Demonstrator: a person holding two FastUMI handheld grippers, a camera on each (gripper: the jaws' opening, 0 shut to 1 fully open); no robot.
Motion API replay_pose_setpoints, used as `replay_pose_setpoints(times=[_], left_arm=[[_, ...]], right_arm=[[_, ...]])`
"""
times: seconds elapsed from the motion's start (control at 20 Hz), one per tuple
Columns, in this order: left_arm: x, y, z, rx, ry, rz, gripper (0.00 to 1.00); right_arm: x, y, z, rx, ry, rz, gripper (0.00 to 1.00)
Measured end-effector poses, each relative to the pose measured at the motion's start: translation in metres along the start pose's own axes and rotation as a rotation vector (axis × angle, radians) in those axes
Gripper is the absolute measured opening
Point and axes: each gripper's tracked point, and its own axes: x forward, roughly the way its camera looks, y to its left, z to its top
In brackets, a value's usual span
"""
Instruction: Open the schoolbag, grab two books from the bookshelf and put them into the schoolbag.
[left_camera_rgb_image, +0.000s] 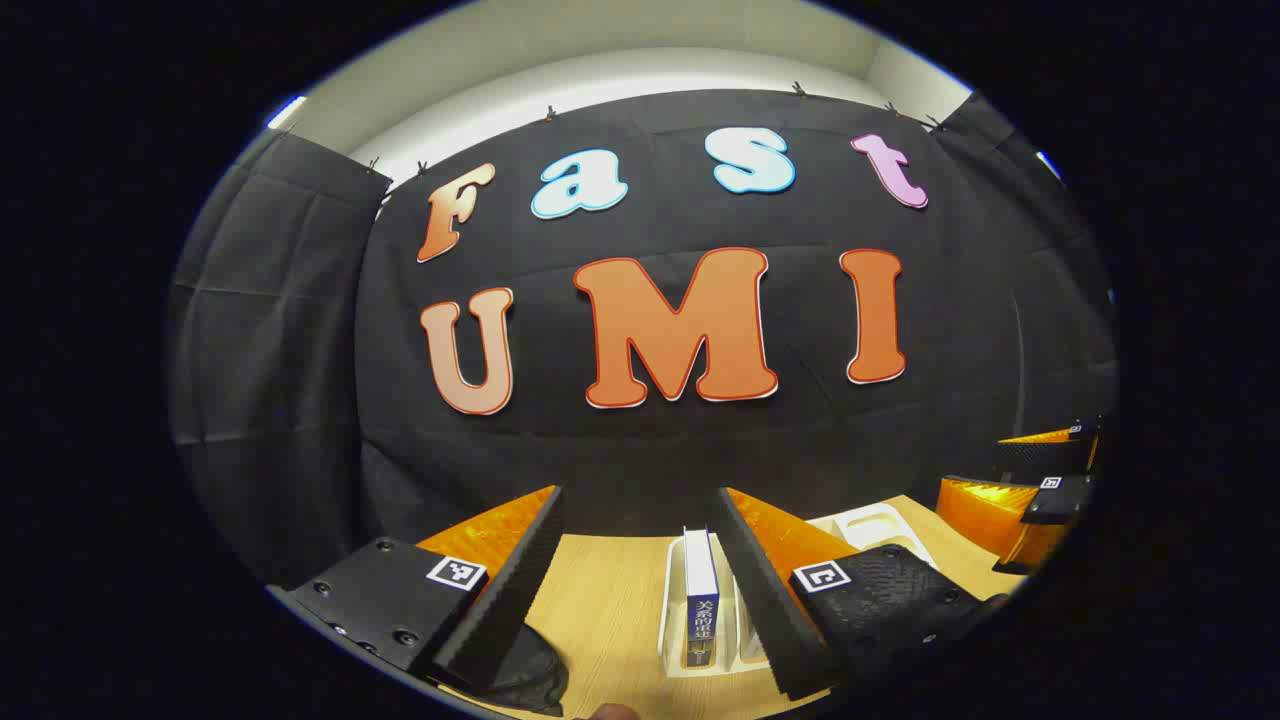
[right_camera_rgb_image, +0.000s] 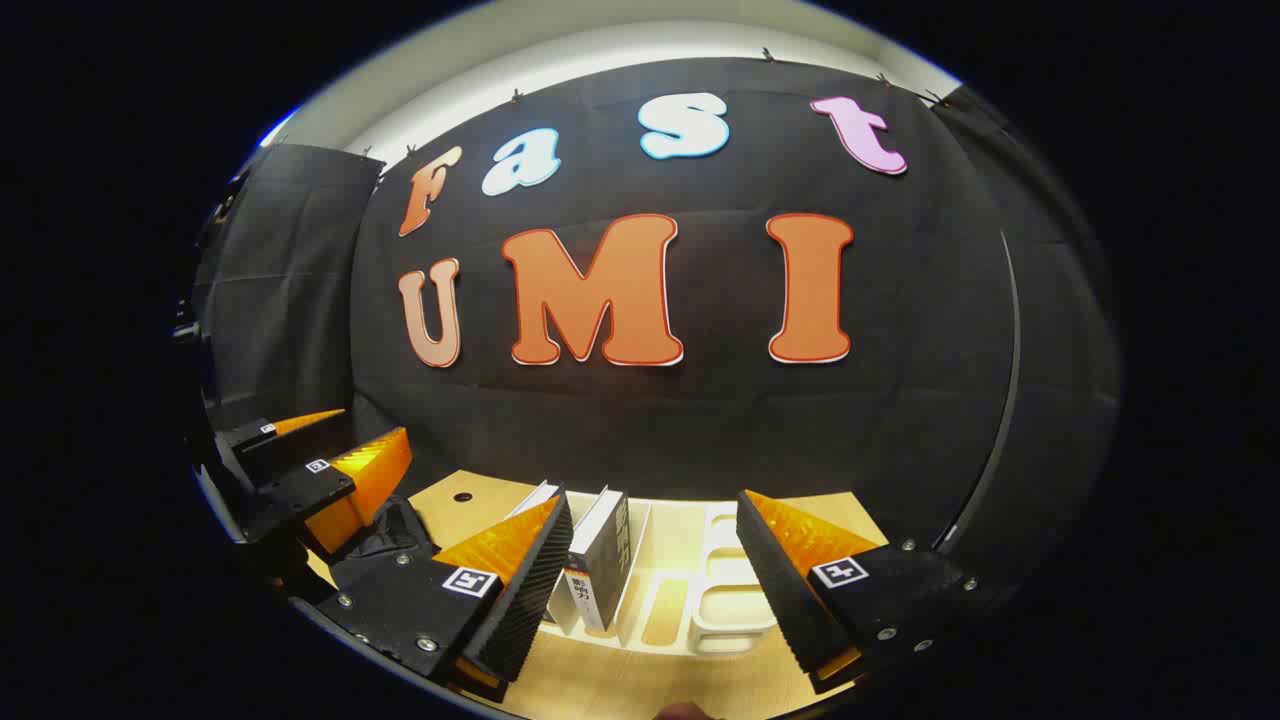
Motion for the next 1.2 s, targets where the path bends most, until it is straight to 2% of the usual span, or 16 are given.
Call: replay_pose_setpoints(times=[0.2, 0.35, 0.8, 1.2], left_arm=[[-0.006, -0.002, 0.009, 0.018, -0.040, -0.006, 0.96], [-0.002, -0.003, 0.013, 0.002, -0.079, -0.030, 0.95], [0.020, 0.020, -0.012, -0.024, -0.041, -0.102, 0.95], [0.021, 0.076, -0.059, 0.092, 0.027, -0.039, 0.96]], right_arm=[[0.002, -0.004, 0.002, 0.028, -0.010, -0.006, 1.00], [0.004, -0.014, 0.004, 0.024, -0.031, -0.054, 0.98], [0.014, 0.013, -0.008, 0.020, 0.002, -0.109, 0.98], [0.036, 0.037, -0.017, -0.003, 0.038, -0.091, 0.98]])
